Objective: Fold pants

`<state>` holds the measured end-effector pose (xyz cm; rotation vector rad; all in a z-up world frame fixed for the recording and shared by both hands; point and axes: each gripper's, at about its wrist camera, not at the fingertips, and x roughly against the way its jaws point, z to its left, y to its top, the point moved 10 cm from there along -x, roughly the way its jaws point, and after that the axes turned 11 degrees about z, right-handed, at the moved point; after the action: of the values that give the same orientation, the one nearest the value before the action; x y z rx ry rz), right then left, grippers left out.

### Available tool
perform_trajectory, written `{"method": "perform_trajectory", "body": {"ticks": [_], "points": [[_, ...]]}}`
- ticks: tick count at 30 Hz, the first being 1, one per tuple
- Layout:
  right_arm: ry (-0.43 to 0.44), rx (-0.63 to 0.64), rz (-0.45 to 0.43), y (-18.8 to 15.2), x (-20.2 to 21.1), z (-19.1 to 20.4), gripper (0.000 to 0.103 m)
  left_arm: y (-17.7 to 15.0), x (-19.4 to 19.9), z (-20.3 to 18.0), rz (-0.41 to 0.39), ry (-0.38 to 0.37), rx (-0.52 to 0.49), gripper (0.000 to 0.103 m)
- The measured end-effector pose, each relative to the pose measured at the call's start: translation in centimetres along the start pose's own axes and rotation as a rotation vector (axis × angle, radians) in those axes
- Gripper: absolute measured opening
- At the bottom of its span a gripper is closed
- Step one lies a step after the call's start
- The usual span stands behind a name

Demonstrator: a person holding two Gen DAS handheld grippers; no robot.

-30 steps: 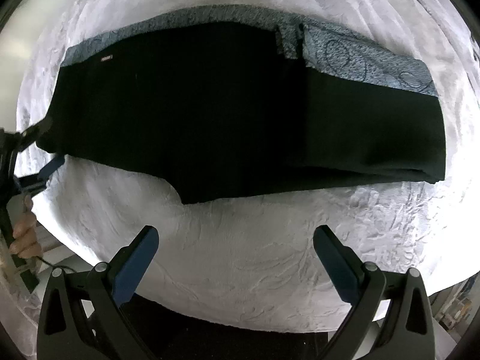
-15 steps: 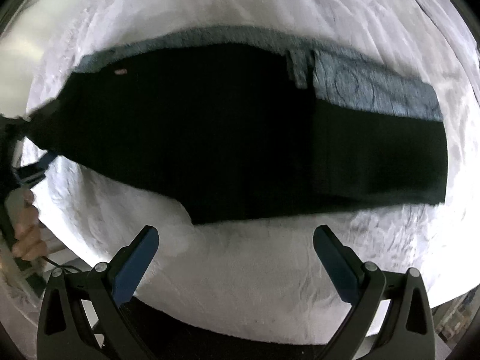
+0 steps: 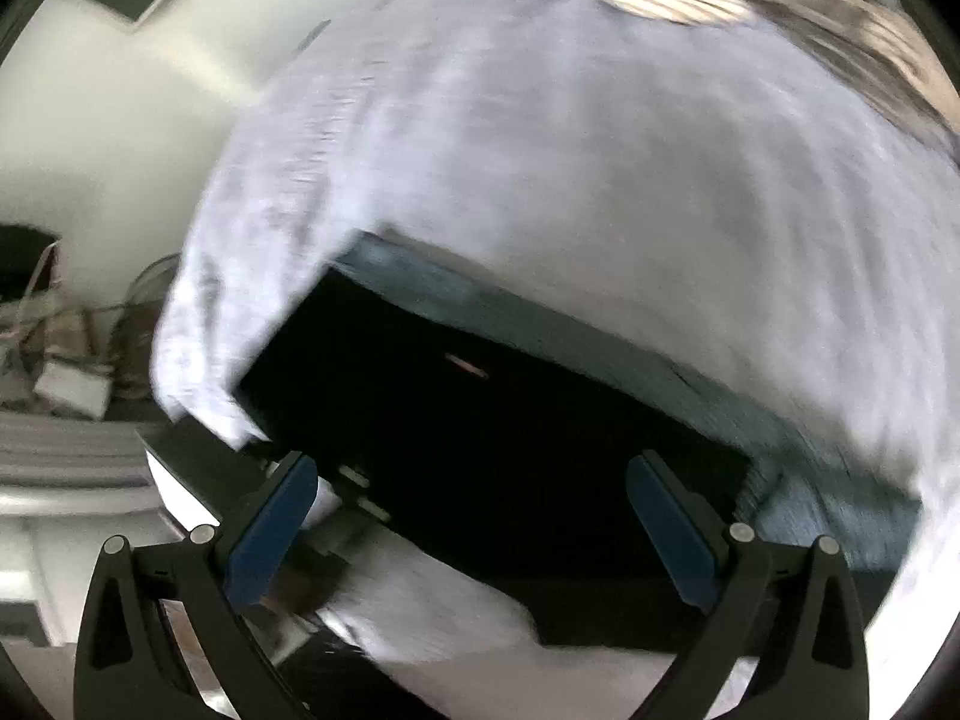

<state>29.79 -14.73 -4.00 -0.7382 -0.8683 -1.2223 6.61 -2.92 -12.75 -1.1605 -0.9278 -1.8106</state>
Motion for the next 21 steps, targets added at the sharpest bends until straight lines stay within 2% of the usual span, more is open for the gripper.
{"method": "perform_trajectory", "body": {"ticks": [3,6,9,11,12,13,14,15,18,21], "points": [[0.042,0.072,0.042,2.1,-0.4,3.7,0.103,0.0,0.3,-0.6,-0.025,0.075,-0.077,0.039],[0.057,0.127,0.168,3.2,-3.6,7.3,0.103,-0.2,0.3,-0.7,-0.034,0.102,-0.104,0.039],[0.031,0.171,0.308,2.8,-7.5,9.5,0.103,-0.4,0.6,-0.6,-0.044,0.129,-0.123,0.039],[0.002,0.191,0.361,2.7,-9.3,10.4,0.102,0.1,0.5,-1.3,-0.05,0.144,-0.132,0.039],[-0.017,0.206,0.396,2.6,-10.4,10.9,0.099,0.2,0.5,-1.3,-0.052,0.148,-0.134,0.039],[-0.025,0.212,0.42,2.3,-11.2,11.0,0.093,0.2,0.6,-1.4,-0.054,0.15,-0.135,0.039],[-0.03,0.209,0.441,2.3,-11.9,11.1,0.06,0.3,0.7,-1.3,-0.055,0.15,-0.135,0.039],[-0.037,0.197,0.453,2.1,-12.0,10.6,0.017,0.3,0.8,-1.3,-0.05,0.146,-0.134,0.039],[0.002,0.158,0.414,2.4,-11.0,9.6,0.017,0.5,1.9,-1.6,-0.074,0.145,-0.146,0.039],[0.064,0.156,0.344,1.6,-7.9,8.6,0.016,1.1,4.4,-2.5,-0.124,0.133,-0.164,0.039]]}}
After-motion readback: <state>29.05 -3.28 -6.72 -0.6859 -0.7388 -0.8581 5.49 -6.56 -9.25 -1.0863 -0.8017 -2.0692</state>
